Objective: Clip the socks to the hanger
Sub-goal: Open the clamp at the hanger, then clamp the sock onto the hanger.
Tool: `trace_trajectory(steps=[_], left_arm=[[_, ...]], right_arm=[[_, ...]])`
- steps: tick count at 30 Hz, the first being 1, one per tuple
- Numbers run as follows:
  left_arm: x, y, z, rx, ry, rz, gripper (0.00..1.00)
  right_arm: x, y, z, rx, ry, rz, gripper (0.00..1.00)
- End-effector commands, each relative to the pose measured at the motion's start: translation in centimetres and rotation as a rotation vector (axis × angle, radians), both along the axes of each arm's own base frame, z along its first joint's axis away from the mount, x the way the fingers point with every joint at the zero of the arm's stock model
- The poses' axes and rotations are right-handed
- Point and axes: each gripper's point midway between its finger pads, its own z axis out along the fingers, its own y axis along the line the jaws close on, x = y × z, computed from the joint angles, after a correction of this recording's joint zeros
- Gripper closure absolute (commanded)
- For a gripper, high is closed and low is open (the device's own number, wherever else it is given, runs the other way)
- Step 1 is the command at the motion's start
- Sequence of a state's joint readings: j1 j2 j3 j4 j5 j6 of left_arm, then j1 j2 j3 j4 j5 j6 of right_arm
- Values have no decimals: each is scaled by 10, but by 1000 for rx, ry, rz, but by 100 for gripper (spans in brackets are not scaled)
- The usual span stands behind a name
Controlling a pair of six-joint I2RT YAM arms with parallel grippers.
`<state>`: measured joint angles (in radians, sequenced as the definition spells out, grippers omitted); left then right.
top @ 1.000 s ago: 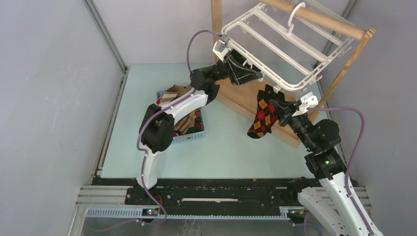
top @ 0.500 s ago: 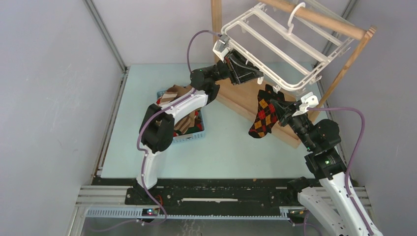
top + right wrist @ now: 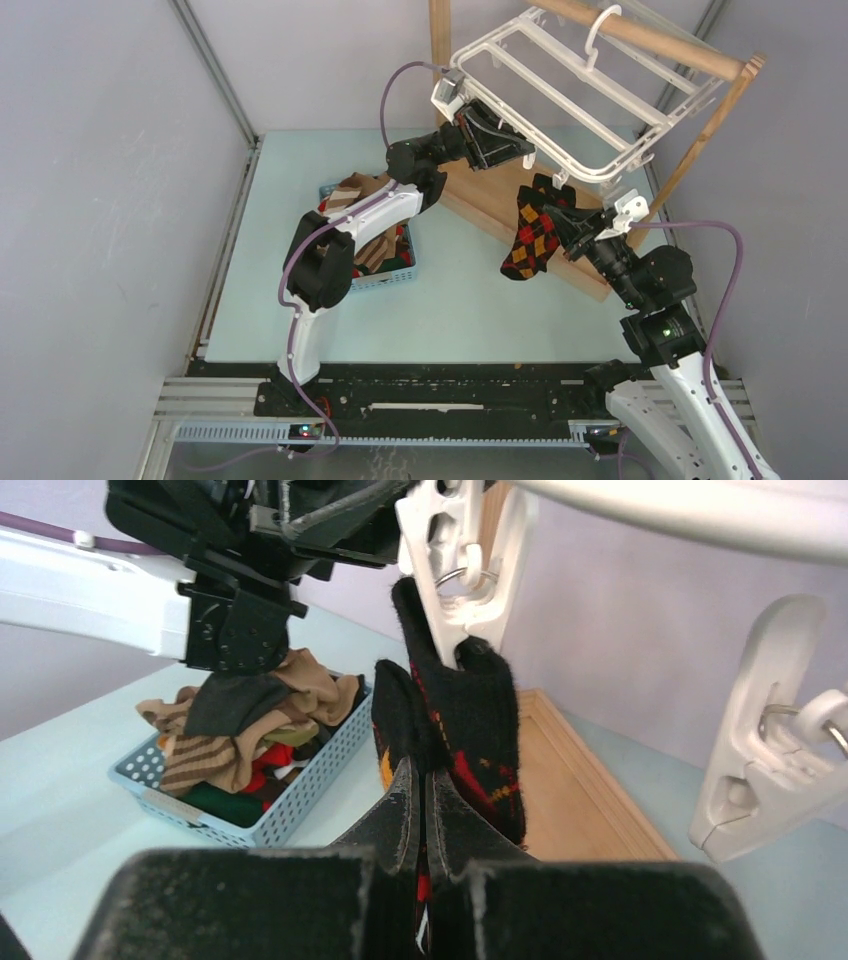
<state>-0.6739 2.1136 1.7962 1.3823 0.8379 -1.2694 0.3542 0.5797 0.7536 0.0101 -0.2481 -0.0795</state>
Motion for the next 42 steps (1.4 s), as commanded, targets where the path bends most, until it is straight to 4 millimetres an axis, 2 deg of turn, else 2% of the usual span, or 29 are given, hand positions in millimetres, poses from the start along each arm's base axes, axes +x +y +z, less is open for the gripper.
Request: trace_trajectory(steps=[1,7,16,22,31,35,42], left_arm=[[-12,15,33,-87,-55,-2,100],[-12,15,32,-85,-54,-2,100],[-13,15,31,-83,-57,-4,100],[-14,16,32,-83,-58,-8,100],[-17,18,33,-81,-62,-13,100],[-18,19,33,-80,-67,-14,100],[-17,17,29,-71,-65,-15,100]], right_arm=[[-12,14,20,54,-34,74,100],[-19,30,21,50,-32,122,100],[-13,34,46,60,-83,69,100],[2,32,59,85,-79,16,100],[24,19,63,117,-41,-61,100],[25,14,69,127,-56,-71,100],[22,18,79,125,-91,-44,100]])
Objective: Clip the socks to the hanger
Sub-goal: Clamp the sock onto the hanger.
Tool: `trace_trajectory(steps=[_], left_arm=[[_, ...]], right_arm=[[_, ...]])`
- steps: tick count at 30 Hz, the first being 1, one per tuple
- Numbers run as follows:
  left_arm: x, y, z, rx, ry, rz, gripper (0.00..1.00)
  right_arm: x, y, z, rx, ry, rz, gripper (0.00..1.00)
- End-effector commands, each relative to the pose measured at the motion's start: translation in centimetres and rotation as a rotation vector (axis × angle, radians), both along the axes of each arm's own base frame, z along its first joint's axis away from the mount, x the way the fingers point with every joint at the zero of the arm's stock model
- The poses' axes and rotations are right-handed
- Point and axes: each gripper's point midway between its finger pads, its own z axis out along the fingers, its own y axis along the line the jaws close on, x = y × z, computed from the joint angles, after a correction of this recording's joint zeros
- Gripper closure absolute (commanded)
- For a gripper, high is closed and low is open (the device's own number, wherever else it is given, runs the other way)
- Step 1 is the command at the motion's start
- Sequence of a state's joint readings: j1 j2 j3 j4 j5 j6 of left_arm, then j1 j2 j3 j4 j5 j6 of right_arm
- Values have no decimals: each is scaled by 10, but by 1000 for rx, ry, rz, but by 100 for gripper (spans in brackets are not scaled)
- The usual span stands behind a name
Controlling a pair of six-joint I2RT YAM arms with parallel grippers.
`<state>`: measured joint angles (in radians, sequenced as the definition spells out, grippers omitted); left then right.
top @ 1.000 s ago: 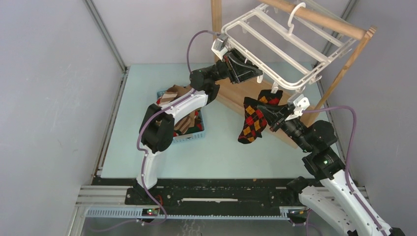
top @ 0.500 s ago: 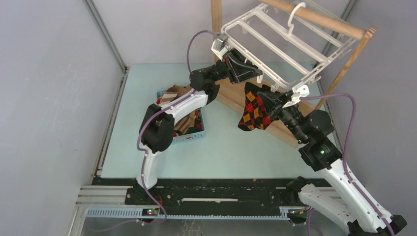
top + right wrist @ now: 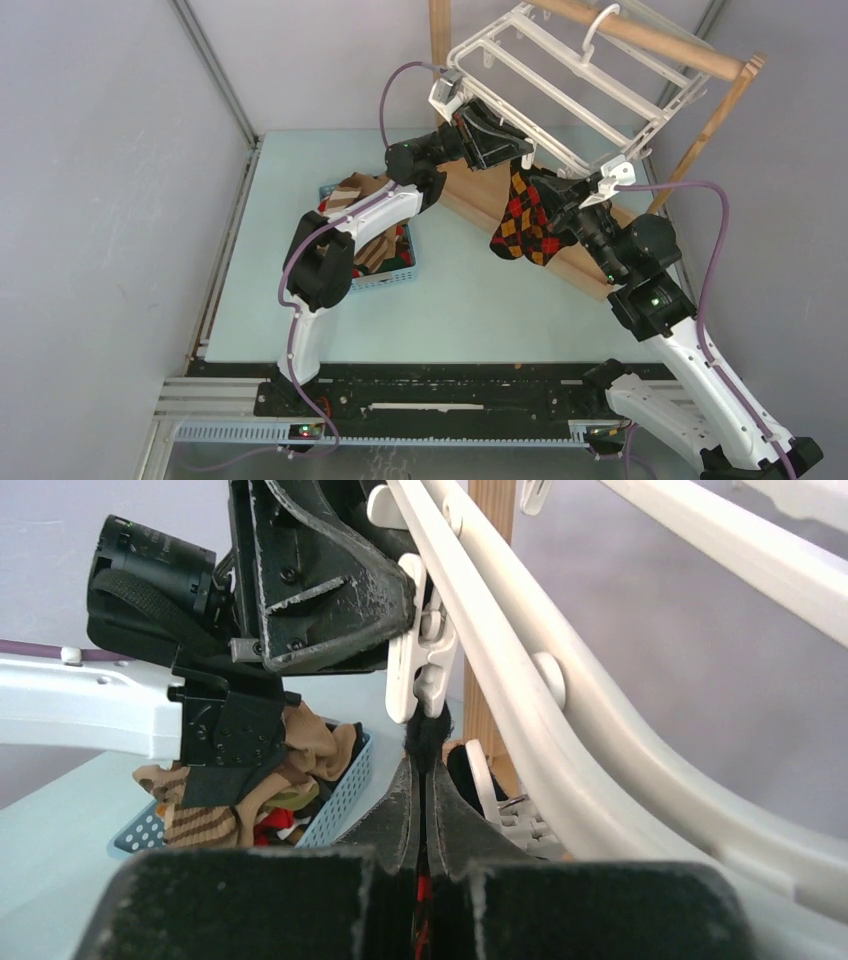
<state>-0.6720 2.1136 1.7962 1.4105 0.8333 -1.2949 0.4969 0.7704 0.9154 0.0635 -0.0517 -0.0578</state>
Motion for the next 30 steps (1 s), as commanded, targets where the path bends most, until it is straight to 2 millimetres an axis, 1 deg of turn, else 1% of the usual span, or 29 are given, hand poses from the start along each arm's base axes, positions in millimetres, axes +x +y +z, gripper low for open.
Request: trace_trajectory(steps=[1,13,16,19,24,25,27,30], left_arm=[[-14,14,26,-56,-65,-3,100],[-13,13,22,-50,-63,-2,100],[-13,12,21,-50,-61,-3,100],[-11,12,21,-53,-61,3,100],[-11,13,22,-52,-61,4,100],[-11,14,22,-54,-60,4,98],[-10,15,24,-59,-53,9,92],[-11,17,25,-62,-45,16,75]], right_arm=[[-6,-4,40,61,-97,0,100],[-2,-15,53,106,-104,-26,100],[-9,-9,59,133,-106,30,100],[-14,-2,57,135,-92,79,100],[-13,-2,57,133,-92,78,100],[-12,-2,56,131,-89,72,100],[-10,-3,54,127,-83,63,100],[-8,-6,51,121,-72,48,100]])
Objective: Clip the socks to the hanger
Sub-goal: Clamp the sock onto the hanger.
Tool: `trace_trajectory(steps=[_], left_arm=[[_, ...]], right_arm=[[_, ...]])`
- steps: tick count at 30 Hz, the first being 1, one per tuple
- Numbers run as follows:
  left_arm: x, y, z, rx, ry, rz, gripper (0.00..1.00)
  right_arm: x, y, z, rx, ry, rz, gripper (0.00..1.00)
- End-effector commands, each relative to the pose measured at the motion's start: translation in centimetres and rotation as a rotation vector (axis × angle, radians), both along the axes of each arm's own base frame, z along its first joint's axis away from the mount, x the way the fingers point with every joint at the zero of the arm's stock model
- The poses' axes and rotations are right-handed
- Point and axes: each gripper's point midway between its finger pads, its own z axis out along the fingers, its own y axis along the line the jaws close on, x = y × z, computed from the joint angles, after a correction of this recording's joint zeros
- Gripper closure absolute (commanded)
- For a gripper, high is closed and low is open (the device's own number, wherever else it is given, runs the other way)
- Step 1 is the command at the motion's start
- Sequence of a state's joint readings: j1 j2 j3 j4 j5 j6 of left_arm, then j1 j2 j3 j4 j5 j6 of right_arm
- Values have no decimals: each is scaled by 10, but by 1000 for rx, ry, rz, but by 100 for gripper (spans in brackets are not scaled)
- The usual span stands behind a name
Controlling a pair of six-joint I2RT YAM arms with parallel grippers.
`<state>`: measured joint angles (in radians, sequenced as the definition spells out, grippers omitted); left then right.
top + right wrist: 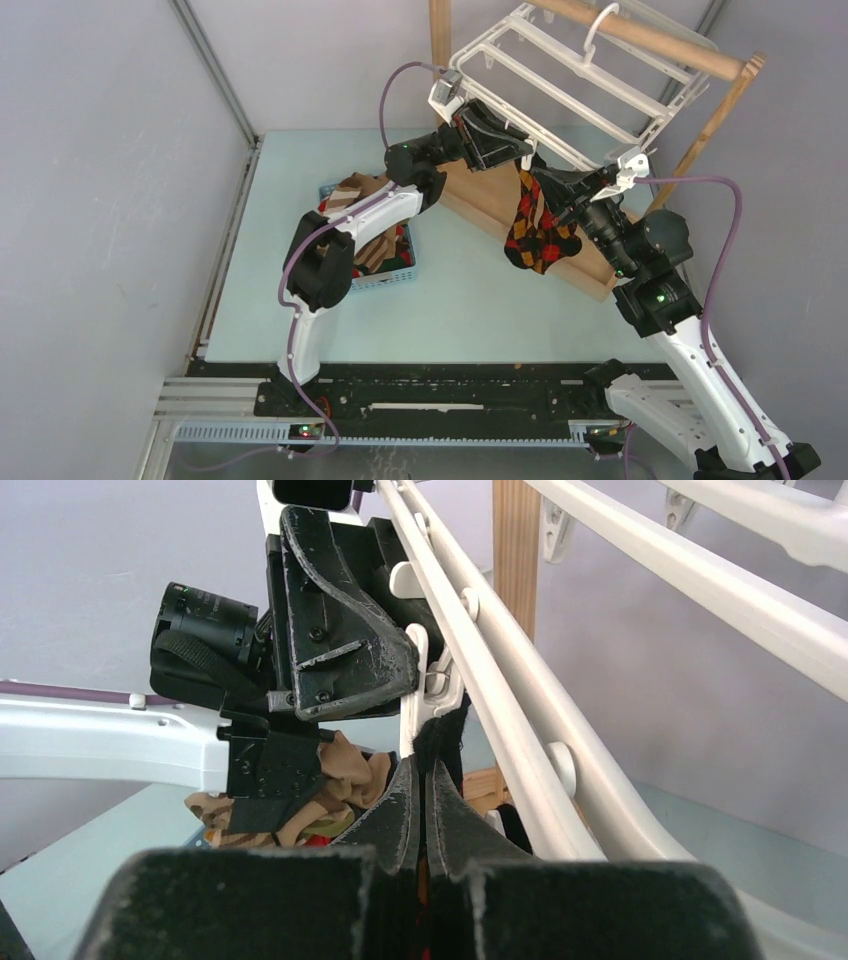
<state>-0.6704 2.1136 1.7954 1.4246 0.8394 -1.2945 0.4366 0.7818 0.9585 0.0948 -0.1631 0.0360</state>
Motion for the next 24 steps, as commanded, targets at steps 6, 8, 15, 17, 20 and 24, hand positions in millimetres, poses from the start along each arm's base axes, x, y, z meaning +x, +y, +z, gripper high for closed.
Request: trace_trajectory(steps=[6,8,15,17,20,24], left_arm=[[-8,21,25,-63,-22,44,44],[-9,23,25,-66,-23,55,37],[0,33,15,-67,22,130,17],[2,38,7,-55,42,160,9],[2,46,-10,-22,64,201,4],[0,53,-40,38,106,230,0]], right_arm=[[-2,-9,22,35,-38,-28,100],[-2,-9,21,33,-34,-27,100],[-7,-5,15,1,-24,7,89],[-11,-2,10,-22,-17,34,75],[-20,3,-6,-81,21,90,53],[-32,3,-27,-187,36,138,35]])
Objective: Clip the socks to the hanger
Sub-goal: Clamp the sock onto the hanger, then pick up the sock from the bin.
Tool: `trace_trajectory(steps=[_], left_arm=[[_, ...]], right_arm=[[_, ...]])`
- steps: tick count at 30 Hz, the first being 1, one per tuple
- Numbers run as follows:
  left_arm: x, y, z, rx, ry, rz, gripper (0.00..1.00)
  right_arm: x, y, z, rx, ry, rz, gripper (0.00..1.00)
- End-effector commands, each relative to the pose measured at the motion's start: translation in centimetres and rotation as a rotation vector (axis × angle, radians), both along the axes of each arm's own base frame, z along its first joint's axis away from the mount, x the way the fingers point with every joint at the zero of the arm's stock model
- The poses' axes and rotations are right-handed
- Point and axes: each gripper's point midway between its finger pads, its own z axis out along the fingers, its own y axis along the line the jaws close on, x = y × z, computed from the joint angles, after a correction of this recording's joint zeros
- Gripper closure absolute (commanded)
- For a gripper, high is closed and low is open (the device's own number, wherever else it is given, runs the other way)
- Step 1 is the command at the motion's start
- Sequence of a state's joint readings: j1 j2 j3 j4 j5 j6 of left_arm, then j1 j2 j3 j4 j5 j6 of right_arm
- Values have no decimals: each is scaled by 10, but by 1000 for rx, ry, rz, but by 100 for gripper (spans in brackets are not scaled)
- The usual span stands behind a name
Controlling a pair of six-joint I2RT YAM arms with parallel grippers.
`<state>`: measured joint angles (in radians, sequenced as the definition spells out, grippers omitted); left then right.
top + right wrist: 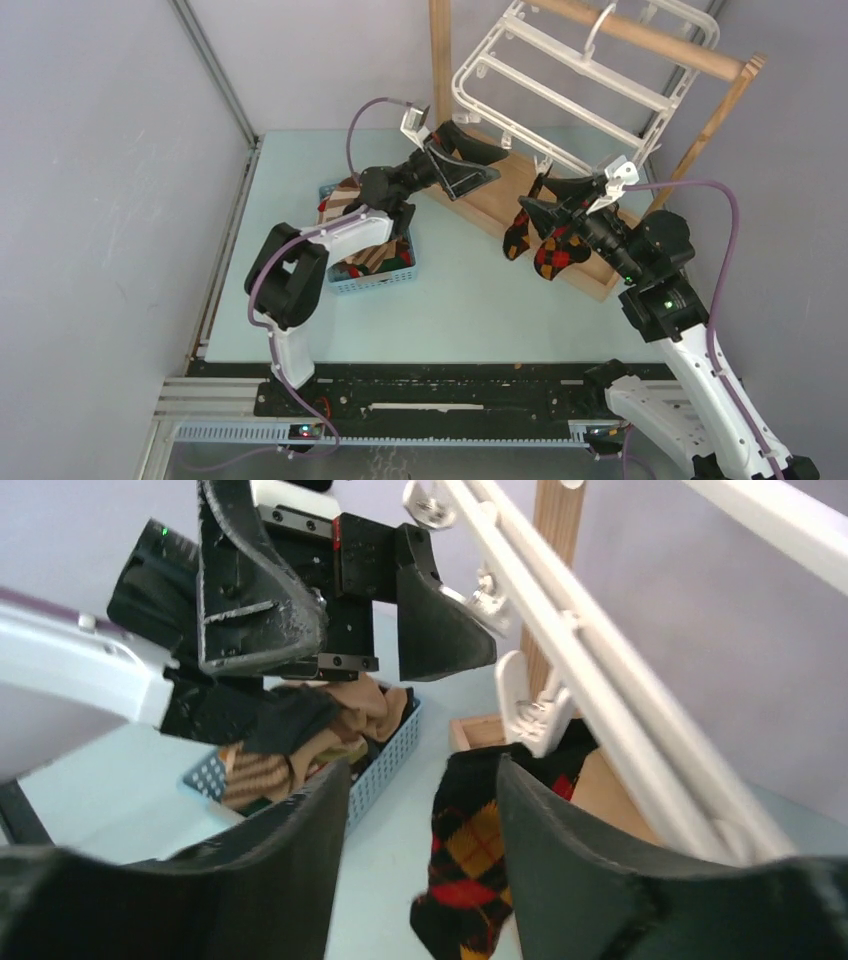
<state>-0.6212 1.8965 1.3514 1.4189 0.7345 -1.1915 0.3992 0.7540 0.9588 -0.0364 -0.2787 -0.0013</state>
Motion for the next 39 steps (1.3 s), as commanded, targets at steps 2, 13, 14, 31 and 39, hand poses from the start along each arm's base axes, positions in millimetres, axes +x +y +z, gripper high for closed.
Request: trace_trajectory(steps=[2,13,14,31,39], left_arm=[[-13,24,-9,16,-34,81,0],[-25,59,-72,268,7,312,0],[-23,65,-76,324,0,365,0],[14,241,-155,1036,470,1007,0],[43,293,-171,1077,602,1245,4]], right_arm=[[-29,-1,-9,-128,-25,98,30],[-82,-25,-60,-276,85,192,14],[-86,-27,-64,-273,107,196,13],[-104,-43,-131,-317,362,182,12],[-98,-56,-154,-383,422,131,12]])
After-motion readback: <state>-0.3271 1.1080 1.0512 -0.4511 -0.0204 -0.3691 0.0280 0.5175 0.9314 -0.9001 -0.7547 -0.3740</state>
